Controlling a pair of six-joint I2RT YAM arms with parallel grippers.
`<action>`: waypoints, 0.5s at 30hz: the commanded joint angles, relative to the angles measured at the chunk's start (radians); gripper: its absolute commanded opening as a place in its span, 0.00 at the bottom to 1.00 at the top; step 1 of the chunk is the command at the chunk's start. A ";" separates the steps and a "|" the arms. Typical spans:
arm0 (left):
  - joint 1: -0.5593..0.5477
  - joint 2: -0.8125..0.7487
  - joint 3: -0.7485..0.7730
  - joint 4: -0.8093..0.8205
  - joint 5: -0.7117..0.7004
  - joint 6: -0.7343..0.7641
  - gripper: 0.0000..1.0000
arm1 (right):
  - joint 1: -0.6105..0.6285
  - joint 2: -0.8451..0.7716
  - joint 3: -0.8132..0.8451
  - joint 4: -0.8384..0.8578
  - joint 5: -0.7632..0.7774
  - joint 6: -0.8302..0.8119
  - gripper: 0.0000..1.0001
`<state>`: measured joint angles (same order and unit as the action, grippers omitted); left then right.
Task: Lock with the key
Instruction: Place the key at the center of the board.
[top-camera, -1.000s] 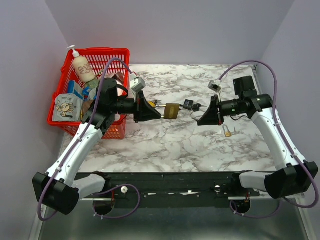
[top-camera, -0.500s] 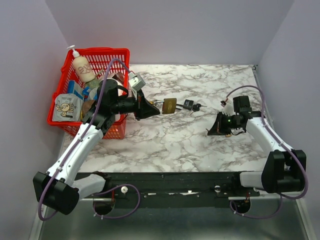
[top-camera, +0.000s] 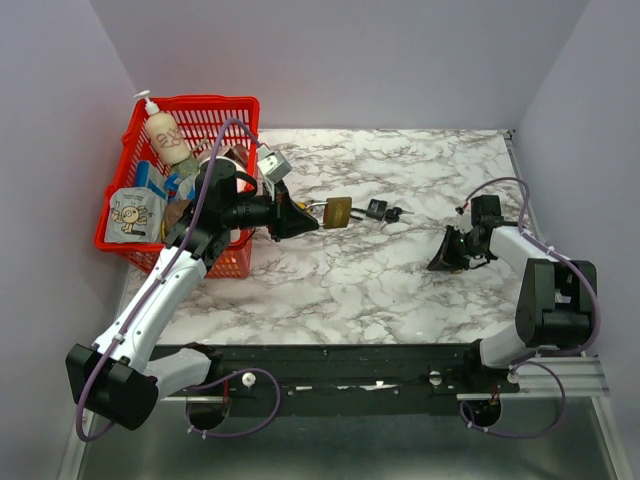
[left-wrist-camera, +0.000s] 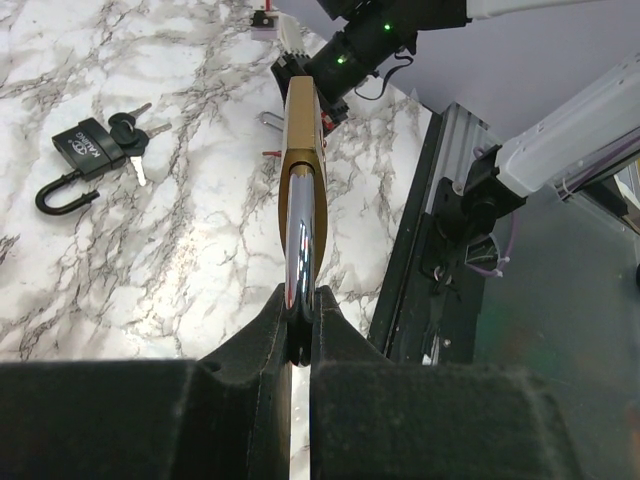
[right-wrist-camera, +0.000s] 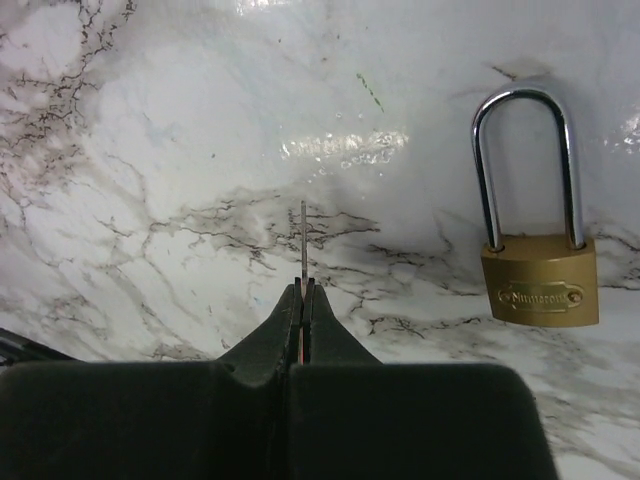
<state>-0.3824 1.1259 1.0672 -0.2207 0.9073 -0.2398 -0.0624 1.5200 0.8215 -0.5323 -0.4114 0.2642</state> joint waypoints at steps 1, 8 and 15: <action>0.002 -0.032 0.008 0.086 0.013 0.008 0.00 | -0.013 0.034 -0.005 0.069 -0.006 0.017 0.01; 0.002 -0.029 0.005 0.083 0.018 0.011 0.00 | -0.043 0.077 -0.016 0.061 0.014 0.024 0.01; 0.002 -0.025 0.004 0.086 0.018 0.013 0.00 | -0.047 0.075 -0.019 0.037 0.036 0.030 0.08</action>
<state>-0.3824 1.1259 1.0637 -0.2226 0.9077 -0.2386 -0.0994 1.5822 0.8204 -0.4873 -0.4126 0.2901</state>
